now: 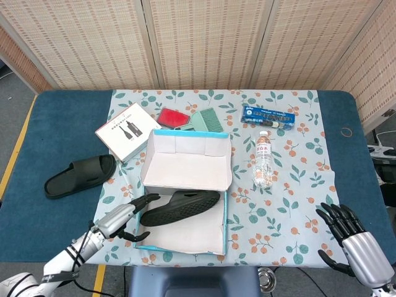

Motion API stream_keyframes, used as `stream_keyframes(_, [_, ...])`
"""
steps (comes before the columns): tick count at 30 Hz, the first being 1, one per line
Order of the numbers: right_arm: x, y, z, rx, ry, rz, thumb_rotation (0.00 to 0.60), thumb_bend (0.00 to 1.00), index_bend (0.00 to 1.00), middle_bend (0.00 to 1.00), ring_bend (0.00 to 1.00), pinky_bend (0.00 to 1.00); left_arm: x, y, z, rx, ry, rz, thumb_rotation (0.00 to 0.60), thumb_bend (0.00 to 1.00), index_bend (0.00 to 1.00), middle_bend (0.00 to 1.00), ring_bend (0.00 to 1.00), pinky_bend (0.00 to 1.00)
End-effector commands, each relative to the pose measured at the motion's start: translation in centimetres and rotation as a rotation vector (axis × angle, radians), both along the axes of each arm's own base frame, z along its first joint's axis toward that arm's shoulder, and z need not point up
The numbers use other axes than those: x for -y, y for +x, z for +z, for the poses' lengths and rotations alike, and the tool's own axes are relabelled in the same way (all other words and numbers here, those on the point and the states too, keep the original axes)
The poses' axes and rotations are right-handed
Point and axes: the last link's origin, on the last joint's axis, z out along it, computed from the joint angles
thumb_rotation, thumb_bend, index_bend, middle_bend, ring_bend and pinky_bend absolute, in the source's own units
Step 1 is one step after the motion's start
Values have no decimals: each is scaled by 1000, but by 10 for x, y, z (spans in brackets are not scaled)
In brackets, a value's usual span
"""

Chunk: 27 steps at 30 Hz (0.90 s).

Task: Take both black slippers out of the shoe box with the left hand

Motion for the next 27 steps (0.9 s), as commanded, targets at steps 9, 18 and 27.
stream_keyframes(9, [2, 0, -3, -7, 8, -5, 571, 183, 0, 0, 0, 0, -20, 29, -45, -68, -39, -11, 600, 369, 0, 0, 0, 146])
stream_keyframes(18, [3, -1, -4, -12, 15, -11, 571, 183, 0, 0, 0, 0, -36, 35, -63, -188, -30, -14, 600, 368, 29, 44, 23, 233])
stream_keyframes(27, [3, -1, -3, -10, 12, -11, 570, 184, 0, 0, 0, 0, -34, 39, -71, -302, -51, -22, 600, 380, 297, 342, 215, 391])
